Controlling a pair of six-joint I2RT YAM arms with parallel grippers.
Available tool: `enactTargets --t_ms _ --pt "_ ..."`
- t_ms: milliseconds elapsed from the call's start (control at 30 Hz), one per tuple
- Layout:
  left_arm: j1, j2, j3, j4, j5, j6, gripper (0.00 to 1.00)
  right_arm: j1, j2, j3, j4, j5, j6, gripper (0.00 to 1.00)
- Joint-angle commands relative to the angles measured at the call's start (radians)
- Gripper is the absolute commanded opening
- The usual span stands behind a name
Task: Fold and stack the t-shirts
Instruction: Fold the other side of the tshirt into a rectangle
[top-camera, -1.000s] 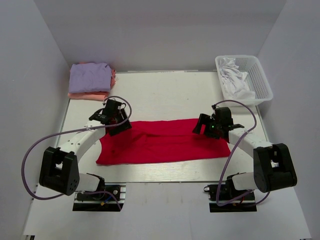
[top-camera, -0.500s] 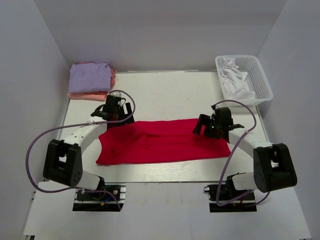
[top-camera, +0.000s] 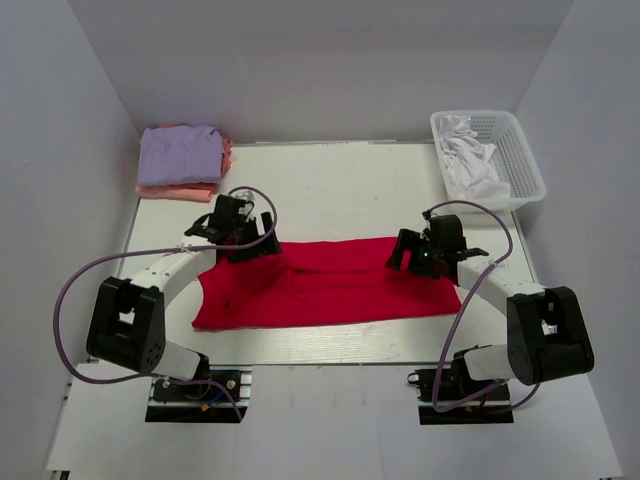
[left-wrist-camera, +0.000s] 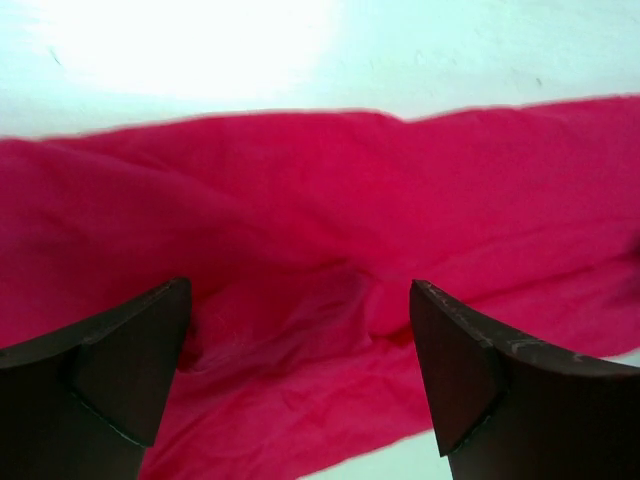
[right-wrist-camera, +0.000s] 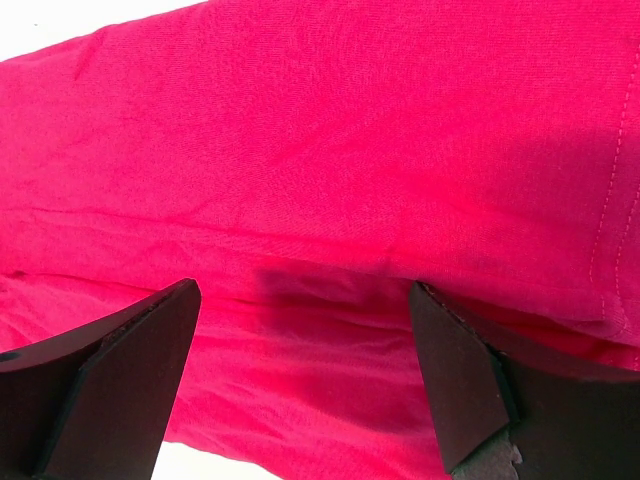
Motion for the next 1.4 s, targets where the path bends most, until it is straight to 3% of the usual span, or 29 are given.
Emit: enactTargets --t_ms 0,233,500,767,833,900,933,1033,1133,1233,1367 --pt "-0.012 -0.053 -0.067 0.027 0.105 -0.044 1.0 -0.002 -0.001 0.007 -0.001 -0.001 -0.019 0.9" --pt "-0.033 -0.014 -0.141 0.027 0.173 -0.064 1.0 -0.002 -0.007 0.009 -0.004 -0.001 -0.019 0.9" --pt "-0.085 -0.245 -0.219 0.073 0.326 -0.114 1.0 -0.005 -0.021 0.001 -0.002 -0.001 -0.019 0.9" --pt "-0.136 -0.296 -0.254 0.095 0.431 -0.114 1.0 -0.003 -0.024 0.003 -0.008 0.008 -0.019 0.9" --pt "-0.136 -0.296 -0.233 0.055 0.379 -0.114 1.0 -0.005 -0.022 0.001 -0.01 0.01 -0.02 0.9" --pt "-0.145 -0.306 -0.169 -0.081 0.139 -0.129 1.0 -0.002 -0.027 0.001 -0.015 0.011 -0.023 0.9" --pt "-0.145 -0.307 -0.143 -0.132 -0.058 -0.157 1.0 -0.005 -0.027 0.003 -0.019 0.017 -0.023 0.9" --pt "-0.135 -0.316 -0.072 -0.232 -0.277 -0.229 1.0 -0.002 -0.034 0.001 -0.018 0.014 -0.025 0.9" --pt "-0.121 -0.305 -0.082 -0.163 -0.347 -0.231 1.0 -0.002 -0.027 0.001 -0.018 0.014 -0.022 0.9" --pt "-0.121 -0.249 -0.102 -0.083 -0.275 -0.183 1.0 -0.002 -0.016 0.009 -0.025 0.019 -0.026 0.9" --pt "-0.121 -0.127 -0.064 -0.122 -0.266 -0.183 1.0 -0.002 -0.019 0.009 -0.031 0.031 -0.031 0.9"
